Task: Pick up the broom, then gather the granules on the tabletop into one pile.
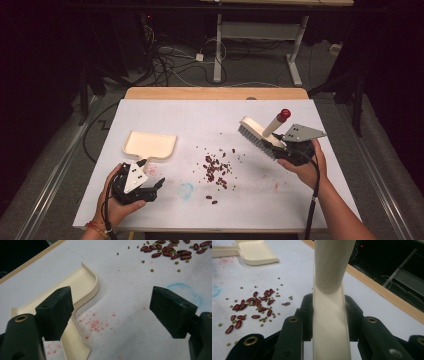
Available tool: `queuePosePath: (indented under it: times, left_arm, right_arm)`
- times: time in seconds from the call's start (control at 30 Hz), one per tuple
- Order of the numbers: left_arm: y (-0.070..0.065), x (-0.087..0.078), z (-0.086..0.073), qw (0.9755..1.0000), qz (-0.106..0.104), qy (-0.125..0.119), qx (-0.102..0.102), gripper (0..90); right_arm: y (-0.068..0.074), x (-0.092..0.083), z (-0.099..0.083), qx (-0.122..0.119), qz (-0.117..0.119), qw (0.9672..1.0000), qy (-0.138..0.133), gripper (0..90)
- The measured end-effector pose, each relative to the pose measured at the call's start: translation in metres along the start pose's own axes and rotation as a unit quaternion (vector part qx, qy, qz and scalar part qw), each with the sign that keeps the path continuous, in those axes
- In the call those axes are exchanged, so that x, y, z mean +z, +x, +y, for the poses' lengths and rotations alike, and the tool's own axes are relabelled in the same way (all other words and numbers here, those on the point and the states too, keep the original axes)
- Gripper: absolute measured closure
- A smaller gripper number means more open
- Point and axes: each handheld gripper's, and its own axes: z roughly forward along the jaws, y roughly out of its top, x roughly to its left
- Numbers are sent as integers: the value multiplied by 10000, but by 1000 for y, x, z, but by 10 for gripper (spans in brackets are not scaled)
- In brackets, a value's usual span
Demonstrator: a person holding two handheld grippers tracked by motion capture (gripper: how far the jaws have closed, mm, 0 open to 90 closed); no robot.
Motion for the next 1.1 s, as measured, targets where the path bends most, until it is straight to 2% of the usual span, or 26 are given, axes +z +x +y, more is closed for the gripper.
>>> queuePosePath:
  times: [0.17, 0.33, 0.47, 0.57, 0.83, 0.93, 1.07, 1.1]
  left_arm:
    - [-1, -1, -1, 9999, -77, 94, 38, 190]
    - [-3, 1, -1, 9997, -108, 166, 169, 190]
    - [-2, 2, 3, 9998, -162, 67, 121, 187]
    - [-2, 5, 2, 9997, -193, 122, 124, 187]
    - [-5, 5, 4, 9995, -246, 135, 163, 184]
    - [-5, 6, 4, 9993, -225, 184, 227, 184]
    - [-5, 5, 0, 9991, -229, 265, 236, 184]
    - [-5, 5, 0, 9992, -224, 252, 235, 184]
  right_arm:
    - [-4, 1, -3, 68, -56, 10000, 20, 672]
    - [-5, 3, -4, 102, -78, 9999, 14, 672]
    - [-7, 7, -5, 80, -80, 9999, 86, 672]
    - [-10, 14, -5, 98, -127, 9998, 122, 672]
    - [-24, 52, 7, 101, -161, 9993, 330, 672]
    - [-26, 67, 14, -99, -264, 9983, 519, 672]
    - [-27, 85, 21, -255, -339, 9971, 634, 672]
    - [-26, 96, 25, -417, -399, 9959, 699, 672]
